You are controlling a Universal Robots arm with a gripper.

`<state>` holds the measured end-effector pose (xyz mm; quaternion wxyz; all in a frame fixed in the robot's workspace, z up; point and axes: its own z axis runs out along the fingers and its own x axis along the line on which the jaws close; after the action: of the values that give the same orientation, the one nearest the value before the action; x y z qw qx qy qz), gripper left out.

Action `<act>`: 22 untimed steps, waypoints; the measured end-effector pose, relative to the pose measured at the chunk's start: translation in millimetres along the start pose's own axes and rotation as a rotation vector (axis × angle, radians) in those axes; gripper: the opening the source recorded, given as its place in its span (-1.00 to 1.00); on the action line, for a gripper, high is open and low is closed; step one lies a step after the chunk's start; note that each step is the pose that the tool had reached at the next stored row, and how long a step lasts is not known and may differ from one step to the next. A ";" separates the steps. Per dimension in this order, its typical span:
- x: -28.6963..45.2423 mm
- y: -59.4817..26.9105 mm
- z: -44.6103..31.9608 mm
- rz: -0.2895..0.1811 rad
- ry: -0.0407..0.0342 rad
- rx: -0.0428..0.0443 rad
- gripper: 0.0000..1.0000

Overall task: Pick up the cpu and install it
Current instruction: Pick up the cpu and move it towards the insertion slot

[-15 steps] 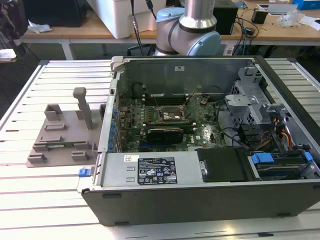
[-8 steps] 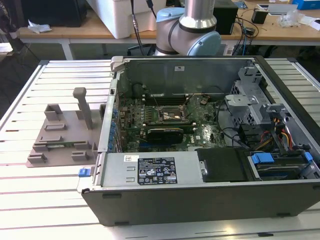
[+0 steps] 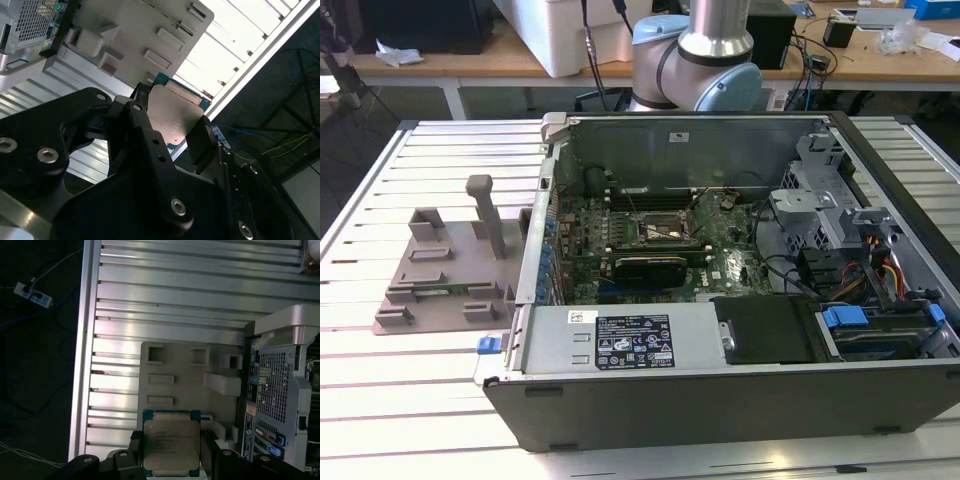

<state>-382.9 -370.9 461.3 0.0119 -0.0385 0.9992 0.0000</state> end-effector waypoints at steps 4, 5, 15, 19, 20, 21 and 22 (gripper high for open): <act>-0.1 0.0 -3.2 0.000 -0.0001 -0.0011 0.09; -0.8 -0.1 -3.2 0.000 0.0000 -0.0024 0.09; -29.7 -2.6 8.2 0.001 0.0056 -0.0221 0.09; -37.7 -3.2 10.4 0.001 0.0063 -0.0222 0.09; -39.7 -3.3 11.0 0.001 0.0065 -0.0222 0.09; -41.6 -3.5 11.5 0.001 0.0066 -0.0222 0.09; -42.6 -3.6 11.9 0.001 0.0068 -0.0222 0.09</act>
<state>-339.8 -371.2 450.4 0.0081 -0.0383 0.9992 0.0109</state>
